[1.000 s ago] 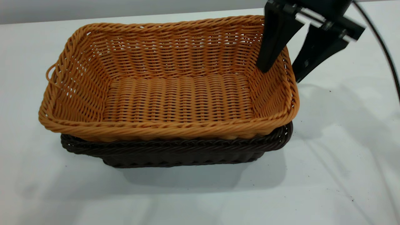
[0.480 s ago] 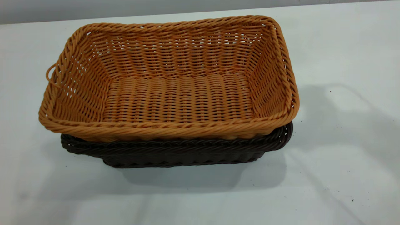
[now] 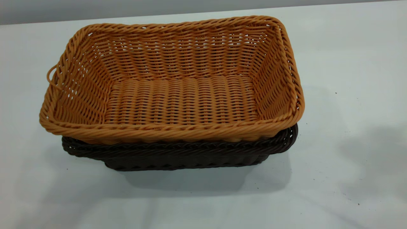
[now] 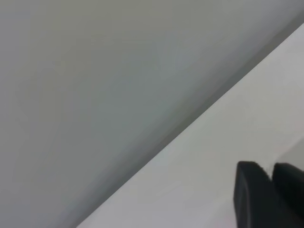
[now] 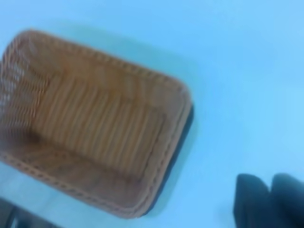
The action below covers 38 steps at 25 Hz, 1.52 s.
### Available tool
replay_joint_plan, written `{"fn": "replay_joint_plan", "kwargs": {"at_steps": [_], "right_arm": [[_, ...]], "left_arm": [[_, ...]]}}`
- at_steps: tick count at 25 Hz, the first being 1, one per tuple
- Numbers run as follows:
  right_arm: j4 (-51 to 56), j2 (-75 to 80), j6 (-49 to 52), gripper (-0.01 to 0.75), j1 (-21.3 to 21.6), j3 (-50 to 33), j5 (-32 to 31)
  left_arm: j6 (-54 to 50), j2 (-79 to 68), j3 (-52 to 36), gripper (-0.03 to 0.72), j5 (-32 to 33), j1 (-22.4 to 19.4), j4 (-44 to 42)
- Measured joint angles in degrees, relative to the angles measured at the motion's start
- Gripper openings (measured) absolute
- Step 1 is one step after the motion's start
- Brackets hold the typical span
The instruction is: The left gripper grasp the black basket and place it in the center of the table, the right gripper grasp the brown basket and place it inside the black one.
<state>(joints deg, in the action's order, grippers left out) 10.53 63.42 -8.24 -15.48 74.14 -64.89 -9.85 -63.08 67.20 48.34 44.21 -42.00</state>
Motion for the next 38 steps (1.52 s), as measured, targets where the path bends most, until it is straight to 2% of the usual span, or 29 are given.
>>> {"fn": "replay_joint_plan", "kwargs": {"at_steps": [2,5,9,17,21,28,33,38], "right_arm": [[-1.69,-4.26,0.00,0.020,0.00,0.00,-0.05],[-3.81,-9.88,0.88,0.003,0.00,0.00,-0.46],[-4.92,-17.05,2.89,0.001,0.00,0.00,-0.46],[-9.77,-29.11,3.65,0.001,0.00,-0.31,-5.44],[-11.44,-34.52,3.61,0.002,0.00,-2.05,-5.25],[-10.98,-44.84,5.46,0.002,0.00,-11.99,-5.22],[-8.68,-52.17,7.11,0.002,0.00,-21.49,-5.12],[-8.02,-59.19,9.47,0.002,0.00,-32.03,0.91]], "left_arm": [[0.00,0.00,0.00,0.022,1.81,0.00,0.06],[0.87,0.00,0.00,0.003,5.32,0.00,1.67],[4.74,0.00,0.00,0.001,8.93,0.00,5.64],[11.07,1.10,0.00,0.000,10.48,0.00,16.09],[12.82,3.85,0.00,0.000,12.82,0.00,20.28],[12.96,10.91,-0.27,-0.001,15.39,0.00,25.85],[12.96,16.39,-4.99,-0.001,15.07,0.00,26.71],[12.26,21.62,-11.93,-0.001,14.01,0.00,27.72]]}}
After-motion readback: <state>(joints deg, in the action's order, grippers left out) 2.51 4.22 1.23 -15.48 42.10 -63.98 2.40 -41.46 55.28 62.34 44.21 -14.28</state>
